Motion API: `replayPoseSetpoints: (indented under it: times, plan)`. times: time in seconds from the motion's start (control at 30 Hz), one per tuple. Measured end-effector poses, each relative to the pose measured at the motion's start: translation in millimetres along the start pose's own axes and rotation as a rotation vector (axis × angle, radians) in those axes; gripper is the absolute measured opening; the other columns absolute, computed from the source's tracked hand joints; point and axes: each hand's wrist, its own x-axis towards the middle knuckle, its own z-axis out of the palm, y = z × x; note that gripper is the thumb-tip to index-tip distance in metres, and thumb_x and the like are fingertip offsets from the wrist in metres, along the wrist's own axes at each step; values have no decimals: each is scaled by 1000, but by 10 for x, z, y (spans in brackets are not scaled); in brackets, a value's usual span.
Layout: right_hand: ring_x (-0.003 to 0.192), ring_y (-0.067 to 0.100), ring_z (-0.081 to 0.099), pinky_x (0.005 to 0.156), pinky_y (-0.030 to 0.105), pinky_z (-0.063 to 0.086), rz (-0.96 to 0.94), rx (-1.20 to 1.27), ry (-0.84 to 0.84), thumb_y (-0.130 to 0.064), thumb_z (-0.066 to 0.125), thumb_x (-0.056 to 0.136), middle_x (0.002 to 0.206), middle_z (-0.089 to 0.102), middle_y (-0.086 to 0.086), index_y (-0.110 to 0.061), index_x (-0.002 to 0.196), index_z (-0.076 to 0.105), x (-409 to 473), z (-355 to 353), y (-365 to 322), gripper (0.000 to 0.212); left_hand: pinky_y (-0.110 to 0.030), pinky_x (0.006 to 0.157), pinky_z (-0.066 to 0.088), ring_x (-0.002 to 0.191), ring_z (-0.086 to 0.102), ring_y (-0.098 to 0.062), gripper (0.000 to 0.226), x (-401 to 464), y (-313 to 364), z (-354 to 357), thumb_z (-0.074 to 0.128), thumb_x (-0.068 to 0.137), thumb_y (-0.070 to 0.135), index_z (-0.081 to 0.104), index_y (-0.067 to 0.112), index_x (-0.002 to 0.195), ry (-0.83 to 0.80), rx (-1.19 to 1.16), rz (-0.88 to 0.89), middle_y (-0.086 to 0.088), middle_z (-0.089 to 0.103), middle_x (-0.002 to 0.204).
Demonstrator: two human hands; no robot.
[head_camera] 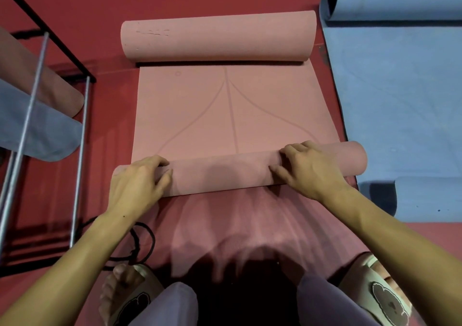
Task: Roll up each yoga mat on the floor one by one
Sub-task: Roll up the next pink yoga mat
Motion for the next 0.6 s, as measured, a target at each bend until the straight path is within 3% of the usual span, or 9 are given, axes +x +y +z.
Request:
replayPoseSetpoints:
  times: [0.1, 0.2, 0.27, 0.37, 0.47, 0.6]
  plan:
    - [119, 28, 56, 99, 44, 48, 9, 2, -36, -79, 27, 96, 129, 67, 0, -19, 123, 67, -26, 10, -29, 76, -43, 82, 53, 104, 70, -22, 54, 1, 30, 19, 60, 90, 70, 64, 27, 122, -70, -30, -10, 10, 72, 117]
    - [121, 33, 50, 101, 47, 44, 42, -29, -21, -81, 19, 94, 140, 58, 4, -25, 129, 66, 0, -2, -39, 81, -48, 99, 50, 107, 69, -22, 79, 33, 35, 32, 46, 81, 89, 63, 25, 124, -100, 2, -1, 9, 72, 118]
    - [113, 31, 48, 97, 46, 45, 33, -53, -4, -80, 24, 94, 133, 57, 5, -27, 129, 65, 14, 5, -25, 75, -54, 119, 35, 106, 70, -22, 88, 67, 36, 58, 41, 78, 95, 62, 23, 125, -104, 69, 27, 8, 72, 117]
    - [111, 29, 49, 99, 44, 46, -16, -86, -10, -81, 29, 94, 128, 59, 4, -25, 140, 57, 16, 21, 27, 78, -60, 124, 20, 123, 63, -20, 97, 81, 11, 118, 45, 73, 98, 57, 22, 132, -137, 122, 63, 5, 66, 128]
    - [113, 31, 52, 100, 45, 48, -42, -58, -4, -82, 46, 88, 125, 62, 6, -13, 136, 54, 31, 33, 91, 84, -64, 121, 22, 144, 45, -29, 102, 45, -34, 189, 70, 70, 85, 50, 20, 146, -157, 205, 87, -8, 52, 152]
    - [109, 28, 53, 92, 42, 49, -50, -96, -46, -70, 77, 73, 119, 64, 2, -18, 121, 55, 99, 11, 100, 74, -63, 111, 33, 130, 49, -32, 104, -10, -55, 236, 96, 60, 43, 44, 21, 148, -131, 286, 78, -10, 50, 141]
